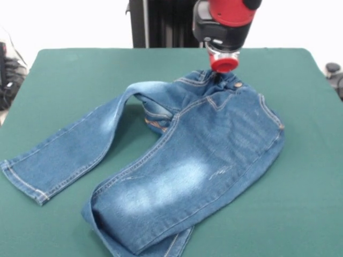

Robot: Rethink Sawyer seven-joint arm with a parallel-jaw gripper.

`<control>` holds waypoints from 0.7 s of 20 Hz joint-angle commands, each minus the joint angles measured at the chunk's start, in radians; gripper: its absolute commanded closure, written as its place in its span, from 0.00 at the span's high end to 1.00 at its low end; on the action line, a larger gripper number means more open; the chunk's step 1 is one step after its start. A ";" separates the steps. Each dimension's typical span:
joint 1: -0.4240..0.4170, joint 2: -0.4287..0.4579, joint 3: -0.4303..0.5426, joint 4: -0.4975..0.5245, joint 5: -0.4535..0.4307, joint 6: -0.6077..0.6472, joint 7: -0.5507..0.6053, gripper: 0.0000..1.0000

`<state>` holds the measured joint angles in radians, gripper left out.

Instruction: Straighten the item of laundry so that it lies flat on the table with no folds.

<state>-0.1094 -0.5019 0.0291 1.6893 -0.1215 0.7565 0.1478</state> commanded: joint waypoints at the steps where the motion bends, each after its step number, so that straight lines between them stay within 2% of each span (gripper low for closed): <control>1: 0.043 0.008 0.131 0.143 0.059 0.142 0.233 0.00; 14: 0.048 -0.028 0.128 0.186 0.080 0.223 0.235 0.00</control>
<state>-0.0976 -0.5341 0.0291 1.7424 -0.1074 0.8417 0.1478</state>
